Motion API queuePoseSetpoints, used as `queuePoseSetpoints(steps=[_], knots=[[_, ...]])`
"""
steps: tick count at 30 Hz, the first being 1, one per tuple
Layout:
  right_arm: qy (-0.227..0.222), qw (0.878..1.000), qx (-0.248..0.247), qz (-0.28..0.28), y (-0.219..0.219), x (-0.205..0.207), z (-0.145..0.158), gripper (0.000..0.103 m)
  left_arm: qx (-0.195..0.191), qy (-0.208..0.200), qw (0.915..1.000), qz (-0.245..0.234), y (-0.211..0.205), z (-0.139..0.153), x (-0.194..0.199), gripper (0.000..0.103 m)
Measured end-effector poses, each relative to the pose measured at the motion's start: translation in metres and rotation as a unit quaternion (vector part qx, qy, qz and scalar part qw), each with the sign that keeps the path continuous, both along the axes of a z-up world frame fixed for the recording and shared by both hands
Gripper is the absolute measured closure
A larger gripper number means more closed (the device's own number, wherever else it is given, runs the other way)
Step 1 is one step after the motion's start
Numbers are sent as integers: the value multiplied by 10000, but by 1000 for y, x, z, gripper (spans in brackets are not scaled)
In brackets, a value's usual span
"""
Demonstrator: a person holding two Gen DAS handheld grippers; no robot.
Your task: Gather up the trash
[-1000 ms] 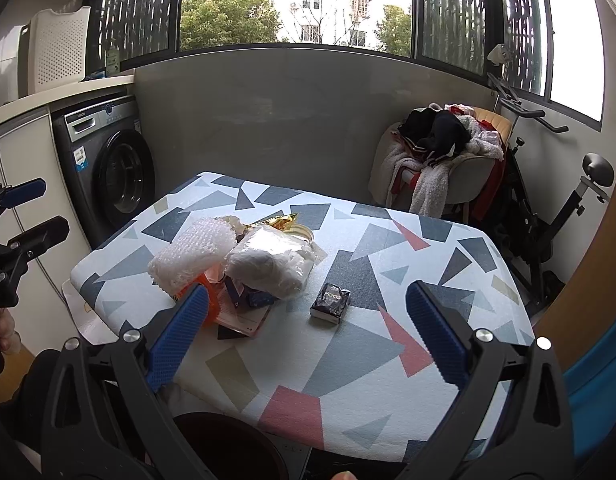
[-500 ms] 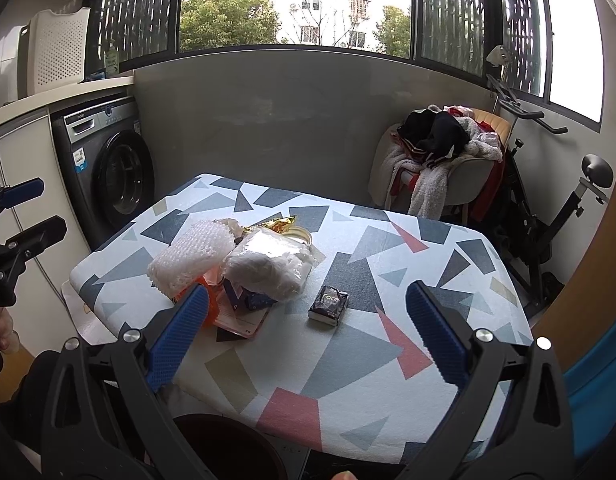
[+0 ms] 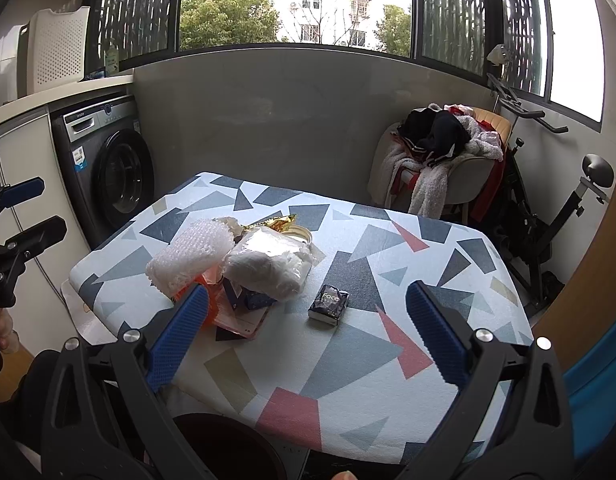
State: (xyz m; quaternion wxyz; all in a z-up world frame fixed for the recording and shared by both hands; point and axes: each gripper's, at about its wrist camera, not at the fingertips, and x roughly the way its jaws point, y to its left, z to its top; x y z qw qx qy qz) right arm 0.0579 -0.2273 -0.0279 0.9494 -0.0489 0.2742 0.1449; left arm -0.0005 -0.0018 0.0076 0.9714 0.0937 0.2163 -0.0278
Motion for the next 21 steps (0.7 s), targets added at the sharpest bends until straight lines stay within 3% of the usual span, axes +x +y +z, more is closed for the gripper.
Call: queuePoseSetpoints(steps=[21], knots=[[-3,10000,4,-2,-1,-1,-4,6,-30,9,10000,-27,-1,-3,0,5]])
